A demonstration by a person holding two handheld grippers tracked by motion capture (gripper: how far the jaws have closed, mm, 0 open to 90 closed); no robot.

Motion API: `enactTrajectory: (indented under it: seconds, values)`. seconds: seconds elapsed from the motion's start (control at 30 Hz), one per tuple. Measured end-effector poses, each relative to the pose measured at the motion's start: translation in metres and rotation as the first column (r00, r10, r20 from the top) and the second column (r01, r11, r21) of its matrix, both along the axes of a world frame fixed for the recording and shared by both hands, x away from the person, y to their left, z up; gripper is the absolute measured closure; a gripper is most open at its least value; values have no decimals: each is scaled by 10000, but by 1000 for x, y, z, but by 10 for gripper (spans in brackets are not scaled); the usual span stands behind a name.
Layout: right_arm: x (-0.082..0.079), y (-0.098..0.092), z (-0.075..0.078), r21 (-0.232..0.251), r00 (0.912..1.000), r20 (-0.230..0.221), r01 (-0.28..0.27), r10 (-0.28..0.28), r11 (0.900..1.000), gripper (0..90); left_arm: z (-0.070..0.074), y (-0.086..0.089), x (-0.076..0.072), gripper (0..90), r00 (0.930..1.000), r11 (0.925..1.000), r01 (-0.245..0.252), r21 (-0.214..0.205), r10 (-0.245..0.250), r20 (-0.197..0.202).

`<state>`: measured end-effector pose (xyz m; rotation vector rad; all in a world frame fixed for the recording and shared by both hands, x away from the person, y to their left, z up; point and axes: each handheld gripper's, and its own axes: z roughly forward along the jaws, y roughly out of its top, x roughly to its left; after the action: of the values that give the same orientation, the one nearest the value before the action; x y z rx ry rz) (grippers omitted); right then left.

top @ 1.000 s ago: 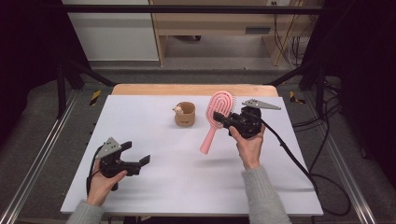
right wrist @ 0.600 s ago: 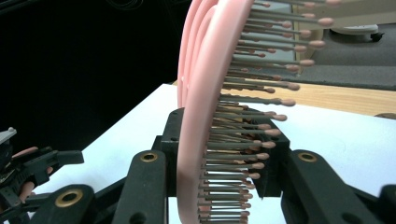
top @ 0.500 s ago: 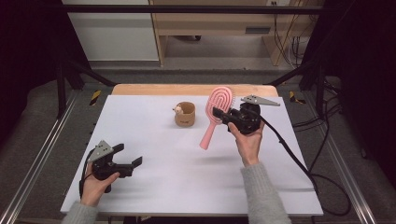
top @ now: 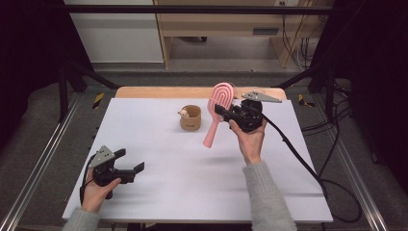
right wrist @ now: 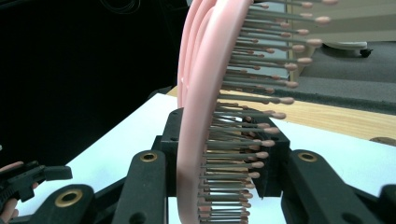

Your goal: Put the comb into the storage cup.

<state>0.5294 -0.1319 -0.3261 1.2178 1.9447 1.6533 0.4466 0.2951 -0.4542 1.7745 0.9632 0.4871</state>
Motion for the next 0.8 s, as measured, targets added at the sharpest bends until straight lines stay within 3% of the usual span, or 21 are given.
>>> enactTrajectory:
  seconds: [0.17, 0.8]
  values:
    - [6, 5, 4, -204, 9999, 116, 83, -80, 9998, 632, 0, 2, 0, 25, 10000, 10000, 0, 64, -1, 14]
    - [27, 15, 11, -246, 9995, 209, 225, -220, 9994, 631, -5, 4, 2, 25, 9999, 9998, 69, 201, -67, -85]
